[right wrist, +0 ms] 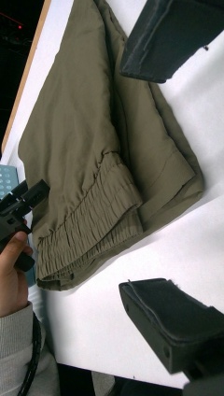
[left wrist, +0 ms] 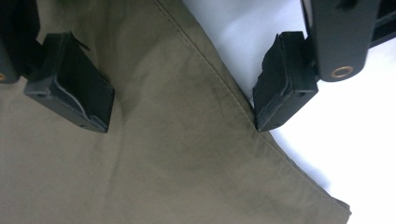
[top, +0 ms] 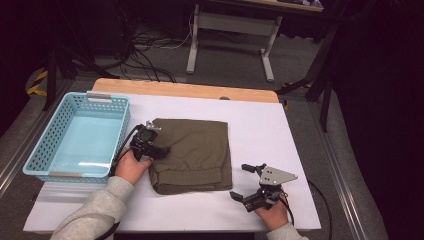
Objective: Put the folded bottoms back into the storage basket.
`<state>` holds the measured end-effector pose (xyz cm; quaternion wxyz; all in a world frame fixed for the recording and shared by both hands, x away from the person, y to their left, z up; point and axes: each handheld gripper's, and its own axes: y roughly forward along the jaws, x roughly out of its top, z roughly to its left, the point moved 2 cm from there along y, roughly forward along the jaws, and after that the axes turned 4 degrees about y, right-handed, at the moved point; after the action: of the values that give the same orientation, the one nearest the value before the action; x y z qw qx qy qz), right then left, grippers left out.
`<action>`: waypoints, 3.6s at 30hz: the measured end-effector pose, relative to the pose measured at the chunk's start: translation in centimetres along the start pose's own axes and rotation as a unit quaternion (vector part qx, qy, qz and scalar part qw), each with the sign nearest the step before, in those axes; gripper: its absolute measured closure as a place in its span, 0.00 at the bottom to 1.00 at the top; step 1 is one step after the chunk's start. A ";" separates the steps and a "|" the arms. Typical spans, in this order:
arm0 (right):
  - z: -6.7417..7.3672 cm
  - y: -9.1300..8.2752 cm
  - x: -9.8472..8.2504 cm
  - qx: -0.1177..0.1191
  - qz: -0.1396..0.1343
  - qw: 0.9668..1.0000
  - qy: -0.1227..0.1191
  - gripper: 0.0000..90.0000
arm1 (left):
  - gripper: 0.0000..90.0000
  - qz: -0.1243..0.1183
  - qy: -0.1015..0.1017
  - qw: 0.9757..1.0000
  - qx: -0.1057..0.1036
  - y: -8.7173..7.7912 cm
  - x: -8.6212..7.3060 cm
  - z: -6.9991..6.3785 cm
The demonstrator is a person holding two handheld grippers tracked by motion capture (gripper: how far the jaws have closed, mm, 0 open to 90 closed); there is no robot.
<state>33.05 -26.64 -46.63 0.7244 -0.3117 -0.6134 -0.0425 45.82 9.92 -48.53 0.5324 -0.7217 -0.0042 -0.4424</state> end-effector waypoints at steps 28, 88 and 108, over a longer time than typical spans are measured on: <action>0.0 0.1 0.0 0.003 0.003 1.000 0.000 0.01 | 0.60 0.003 0.007 1.000 0.025 -0.2 0.3 -2.0; 0.0 0.0 0.0 0.003 0.001 1.000 0.000 0.01 | 0.91 -0.210 -0.024 0.974 -0.085 -9.1 4.5 -3.7; 0.0 0.0 0.0 0.003 0.001 1.000 0.000 0.01 | 0.91 -0.248 -0.005 0.964 -0.094 -12.4 5.6 -3.9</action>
<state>33.03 -26.62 -46.62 0.7250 -0.3100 -0.6137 -0.0402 40.85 9.71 -35.28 0.3359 -0.7470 -0.1445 -0.5552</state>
